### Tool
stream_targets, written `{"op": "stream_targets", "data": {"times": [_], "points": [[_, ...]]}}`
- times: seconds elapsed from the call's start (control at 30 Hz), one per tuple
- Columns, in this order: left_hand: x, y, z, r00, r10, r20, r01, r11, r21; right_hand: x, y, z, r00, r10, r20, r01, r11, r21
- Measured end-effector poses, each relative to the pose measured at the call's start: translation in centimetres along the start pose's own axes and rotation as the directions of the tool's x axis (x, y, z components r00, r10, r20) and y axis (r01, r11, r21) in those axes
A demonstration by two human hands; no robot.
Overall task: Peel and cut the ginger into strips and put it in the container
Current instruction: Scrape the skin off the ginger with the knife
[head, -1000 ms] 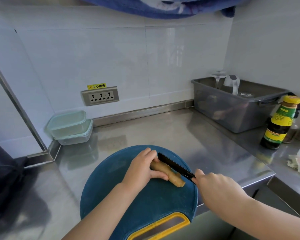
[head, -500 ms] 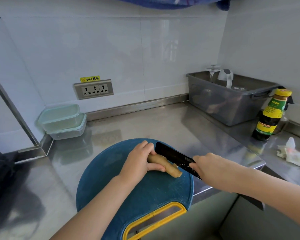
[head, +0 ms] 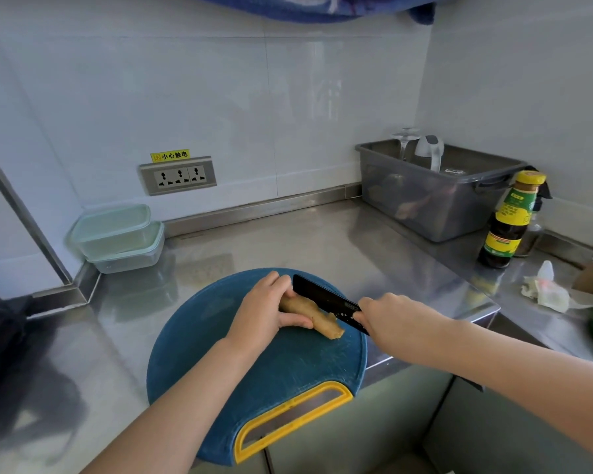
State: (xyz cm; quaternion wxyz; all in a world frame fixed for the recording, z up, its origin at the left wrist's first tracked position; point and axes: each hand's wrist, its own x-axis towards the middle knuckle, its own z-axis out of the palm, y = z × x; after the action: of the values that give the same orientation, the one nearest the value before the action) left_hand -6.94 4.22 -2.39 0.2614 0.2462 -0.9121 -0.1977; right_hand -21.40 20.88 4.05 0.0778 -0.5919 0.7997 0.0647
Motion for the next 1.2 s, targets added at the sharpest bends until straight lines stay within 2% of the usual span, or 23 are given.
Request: {"op": "stream_targets", "data": {"times": [0.2, 0.4, 0.83, 1.2], "points": [[-0.1, 0.0, 0.3, 1.000, -0.009, -0.020, 0.008, 1.000, -0.029, -0.4, 0.3, 0.2, 1.000, -0.028, 0.007, 0.029, 0.996, -0.079], [0.1, -0.3, 0.7, 0.999, 0.004, -0.042, -0.006, 0.998, -0.057, -0.3, 1.2, -0.5, 0.996, -0.079, 0.039, 0.081, 0.996, -0.046], [0.4, -0.6, 0.6, 1.000, 0.013, 0.016, -0.011, 0.995, -0.094, -1.1, 0.8, 1.0, 0.997, 0.068, 0.046, -0.067, 0.997, -0.027], [0.4, -1.0, 1.0, 0.999, 0.036, 0.006, -0.036, 0.995, -0.095, -0.4, 0.1, 1.1, 0.995, 0.081, 0.050, -0.077, 0.994, -0.077]]}}
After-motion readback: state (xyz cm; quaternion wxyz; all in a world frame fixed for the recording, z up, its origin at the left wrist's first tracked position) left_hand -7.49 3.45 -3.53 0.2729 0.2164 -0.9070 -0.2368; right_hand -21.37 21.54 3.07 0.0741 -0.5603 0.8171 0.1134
